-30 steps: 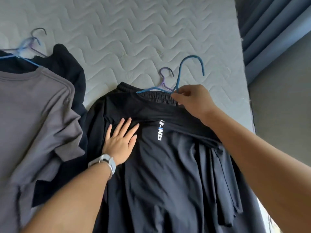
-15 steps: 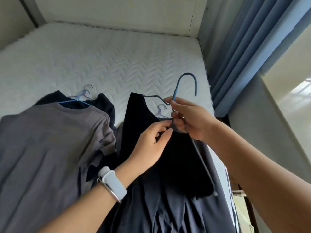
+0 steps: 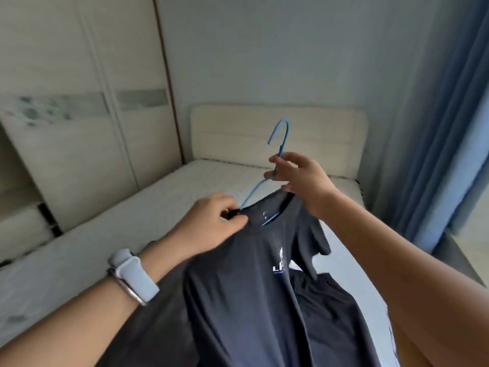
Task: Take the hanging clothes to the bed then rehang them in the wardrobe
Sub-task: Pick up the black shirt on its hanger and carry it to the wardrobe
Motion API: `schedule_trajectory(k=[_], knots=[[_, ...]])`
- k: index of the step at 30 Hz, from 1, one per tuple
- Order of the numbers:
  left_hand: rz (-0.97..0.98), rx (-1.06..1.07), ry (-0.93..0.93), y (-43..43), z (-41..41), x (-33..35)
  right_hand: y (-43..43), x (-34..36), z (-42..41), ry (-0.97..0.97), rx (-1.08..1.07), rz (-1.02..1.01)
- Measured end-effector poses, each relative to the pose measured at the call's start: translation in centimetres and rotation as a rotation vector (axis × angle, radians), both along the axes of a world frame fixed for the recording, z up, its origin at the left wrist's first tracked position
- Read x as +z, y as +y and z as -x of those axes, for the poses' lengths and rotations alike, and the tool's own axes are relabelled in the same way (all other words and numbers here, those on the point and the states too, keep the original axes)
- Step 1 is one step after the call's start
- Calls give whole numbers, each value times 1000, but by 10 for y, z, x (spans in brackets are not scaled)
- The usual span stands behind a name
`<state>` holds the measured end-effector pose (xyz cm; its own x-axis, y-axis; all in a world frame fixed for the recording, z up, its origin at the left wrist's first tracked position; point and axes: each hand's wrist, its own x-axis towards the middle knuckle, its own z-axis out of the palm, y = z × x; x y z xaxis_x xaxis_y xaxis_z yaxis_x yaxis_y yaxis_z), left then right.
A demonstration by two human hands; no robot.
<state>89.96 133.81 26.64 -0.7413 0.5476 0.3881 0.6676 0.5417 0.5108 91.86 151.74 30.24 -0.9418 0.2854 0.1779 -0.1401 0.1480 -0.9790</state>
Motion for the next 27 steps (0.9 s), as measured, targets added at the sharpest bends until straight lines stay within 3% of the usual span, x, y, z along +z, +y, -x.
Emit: schedule_trajectory(k=[5,8,16,20,24,27], knots=[[-2,264,207,-92,-19,49,-63,56,-5,206,-27,-436],[-44,380,209,-141,-33,63,-109,79,-10,302,-30,-623],[-204,503,38,-289,-68,85,-254,101,-1,422,226,-650],[-395,546,-61,-375,-76,96,-338,109,2,504,348,-668],[-538,616,-69,-458,-81,112,-426,119,9,530,437,-708],[-571,713,33,-509,-80,123,-487,121,18,543,499,-690]])
